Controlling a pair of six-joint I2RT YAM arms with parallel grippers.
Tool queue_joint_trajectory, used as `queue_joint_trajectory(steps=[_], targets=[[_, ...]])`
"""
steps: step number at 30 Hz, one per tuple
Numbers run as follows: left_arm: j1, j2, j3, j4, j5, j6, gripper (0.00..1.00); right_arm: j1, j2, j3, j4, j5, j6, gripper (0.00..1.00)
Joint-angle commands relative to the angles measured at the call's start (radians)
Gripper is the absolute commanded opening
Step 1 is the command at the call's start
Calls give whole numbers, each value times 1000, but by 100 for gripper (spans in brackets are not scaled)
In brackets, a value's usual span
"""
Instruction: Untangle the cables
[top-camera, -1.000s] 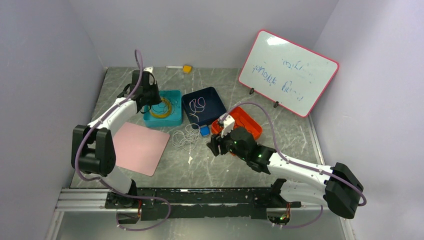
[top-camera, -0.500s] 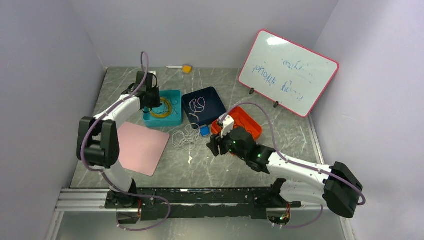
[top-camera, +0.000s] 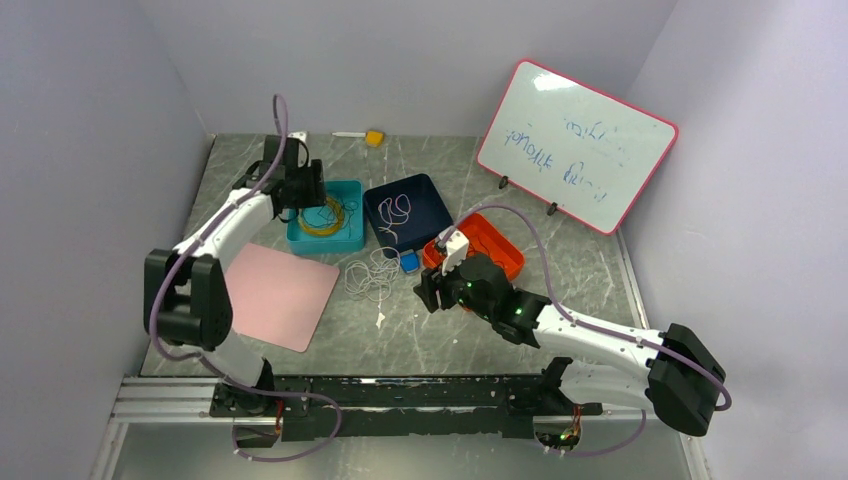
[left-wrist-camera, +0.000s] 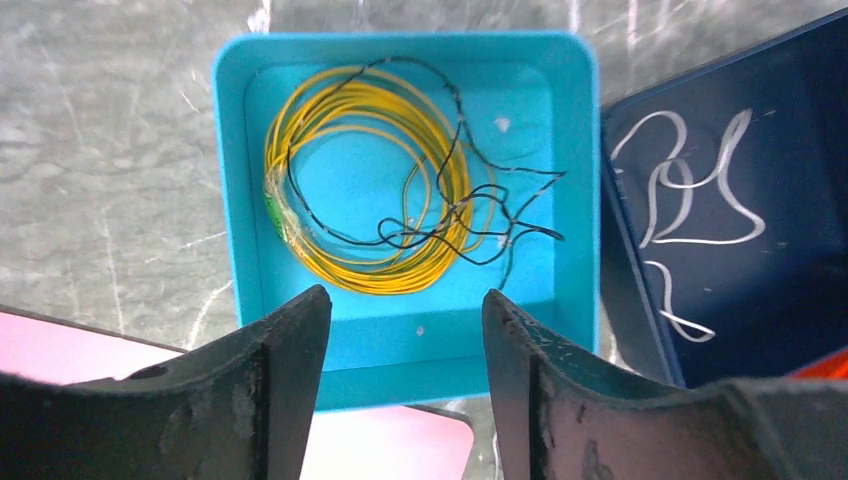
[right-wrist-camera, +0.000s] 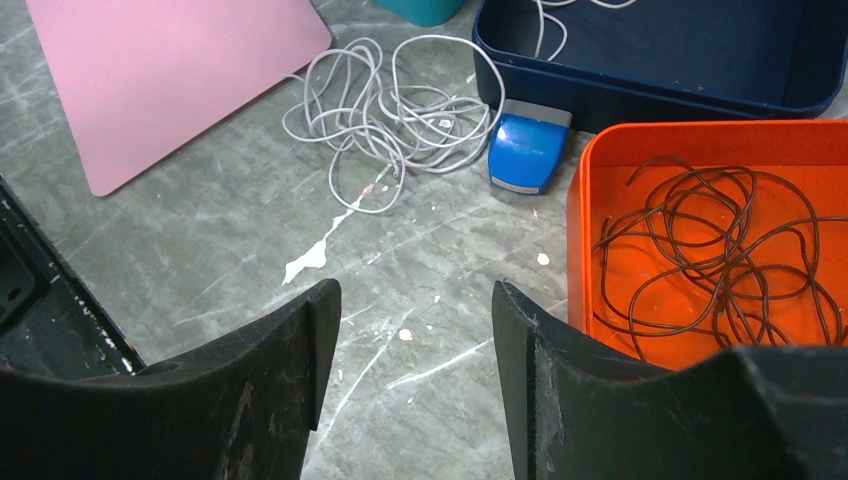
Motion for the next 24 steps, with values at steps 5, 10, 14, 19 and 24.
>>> queue_joint_trajectory(steps=[5, 10, 14, 19, 24], targets=[[5, -207, -54, 36, 158, -19, 66, 3, 11, 42, -1, 5, 6, 61], [-58, -322, -190, 97, 244, -67, 64, 1, 55, 99, -56, 82, 53, 63], [-169, -373, -269, 119, 240, -98, 64, -5, 88, 139, -110, 159, 93, 65], [-281, -361, -349, 175, 247, -120, 63, -45, 82, 130, -135, 183, 158, 65], [-369, -269, -372, 231, 203, -115, 61, -105, 46, 104, -153, 158, 209, 65]])
